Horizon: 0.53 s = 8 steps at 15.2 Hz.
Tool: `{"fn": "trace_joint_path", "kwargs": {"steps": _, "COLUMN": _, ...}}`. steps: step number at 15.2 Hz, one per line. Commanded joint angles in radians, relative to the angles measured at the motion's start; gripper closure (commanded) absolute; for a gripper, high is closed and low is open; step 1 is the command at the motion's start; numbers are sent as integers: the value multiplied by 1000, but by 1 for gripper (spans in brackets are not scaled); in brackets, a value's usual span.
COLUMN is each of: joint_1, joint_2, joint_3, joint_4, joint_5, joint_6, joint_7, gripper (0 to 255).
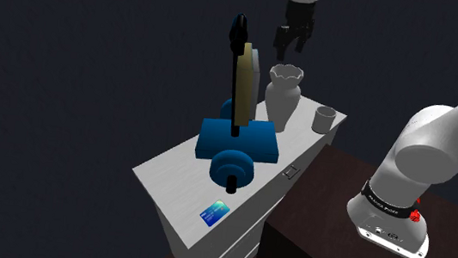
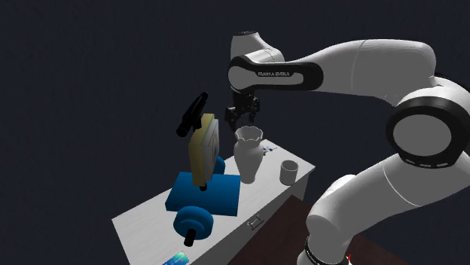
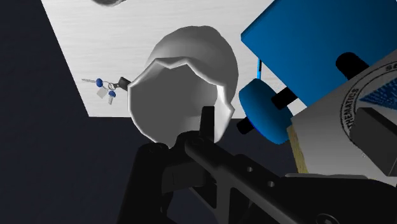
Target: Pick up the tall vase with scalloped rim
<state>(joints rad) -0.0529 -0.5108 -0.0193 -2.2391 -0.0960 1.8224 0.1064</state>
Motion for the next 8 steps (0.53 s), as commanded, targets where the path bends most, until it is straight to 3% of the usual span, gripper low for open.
{"fn": "trace_joint_path", "kwargs": {"steps": 1, "joint_1": -11, "joint_2": 65, "joint_3": -12, "joint_4": 7, "joint_5": -15, "joint_6": 49, "joint_7": -7, "gripper": 0}}
{"fn": "trace_joint_path", "kwargs": {"steps": 5, "joint_1": -30, "joint_2": 199, "joint_3": -32, "joint_4": 51, "joint_5": -41, "joint_6": 121, "joint_7": -17, "gripper": 0}}
{"fn": "trace_joint_path", "kwargs": {"steps": 8, "joint_1": -33, "joint_2": 224, "joint_3": -35, "joint_4": 36, "joint_5": -46, "joint_6": 157, "joint_7": -15, "gripper": 0}}
